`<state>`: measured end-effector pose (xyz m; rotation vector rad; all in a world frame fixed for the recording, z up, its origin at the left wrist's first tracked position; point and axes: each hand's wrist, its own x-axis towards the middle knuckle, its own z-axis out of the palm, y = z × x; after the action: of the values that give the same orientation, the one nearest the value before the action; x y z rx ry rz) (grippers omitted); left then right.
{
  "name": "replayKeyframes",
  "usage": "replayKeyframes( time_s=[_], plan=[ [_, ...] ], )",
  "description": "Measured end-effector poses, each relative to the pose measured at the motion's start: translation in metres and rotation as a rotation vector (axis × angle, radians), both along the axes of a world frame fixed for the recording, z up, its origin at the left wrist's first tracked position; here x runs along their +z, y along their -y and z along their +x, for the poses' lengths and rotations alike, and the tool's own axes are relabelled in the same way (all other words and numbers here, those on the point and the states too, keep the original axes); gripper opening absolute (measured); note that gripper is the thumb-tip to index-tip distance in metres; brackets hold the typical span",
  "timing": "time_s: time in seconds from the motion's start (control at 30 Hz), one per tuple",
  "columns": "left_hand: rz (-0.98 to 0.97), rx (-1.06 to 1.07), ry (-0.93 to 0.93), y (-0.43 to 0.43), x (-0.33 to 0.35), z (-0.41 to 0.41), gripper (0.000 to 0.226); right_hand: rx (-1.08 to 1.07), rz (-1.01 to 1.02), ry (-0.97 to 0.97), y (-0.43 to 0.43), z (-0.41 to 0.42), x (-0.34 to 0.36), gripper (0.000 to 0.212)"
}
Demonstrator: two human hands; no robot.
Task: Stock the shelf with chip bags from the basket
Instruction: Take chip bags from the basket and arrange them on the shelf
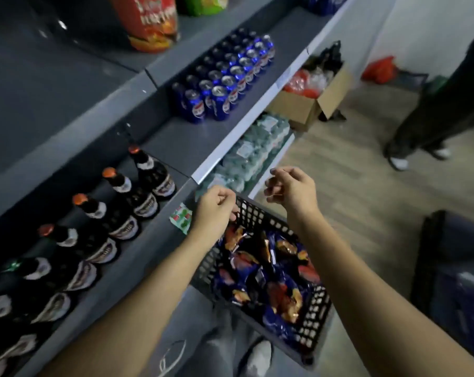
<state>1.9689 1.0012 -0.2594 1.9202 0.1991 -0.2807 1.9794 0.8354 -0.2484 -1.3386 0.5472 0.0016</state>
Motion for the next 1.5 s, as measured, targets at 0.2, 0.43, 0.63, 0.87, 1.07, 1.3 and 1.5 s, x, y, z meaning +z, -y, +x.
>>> replayKeyframes(
  time_s=[0.2,0.43,0.63,0.87,1.07,1.3,1.5],
  plan=[
    [0.056,-0.146,-0.240,0.026,-0.108,0.005,0.011,-0.158,0.045,-0.283,0.034,-0.039,-0.114,0.015],
    [0.119,-0.270,-0.482,0.050,-0.227,0.004,0.014,-0.313,0.127,-0.539,0.046,-0.068,-0.223,0.010],
    [0.164,-0.295,-0.609,0.058,-0.299,0.011,0.016,-0.304,0.125,-0.620,0.041,-0.059,-0.291,0.012],
    [0.171,-0.304,-0.698,0.052,-0.339,0.017,0.020,-0.109,-0.101,-0.631,0.018,-0.020,-0.332,0.028],
    [0.159,-0.307,-0.744,0.040,-0.344,0.023,0.012,0.077,-0.260,-0.704,0.005,-0.003,-0.345,0.056],
    [0.147,-0.230,-0.633,0.027,-0.338,0.037,0.030,-0.015,-0.257,-0.693,0.006,-0.001,-0.336,0.049],
    [0.051,-0.129,-0.599,0.024,-0.314,0.048,0.069,-0.091,-0.049,-0.606,0.009,-0.006,-0.302,0.051]
  ],
)
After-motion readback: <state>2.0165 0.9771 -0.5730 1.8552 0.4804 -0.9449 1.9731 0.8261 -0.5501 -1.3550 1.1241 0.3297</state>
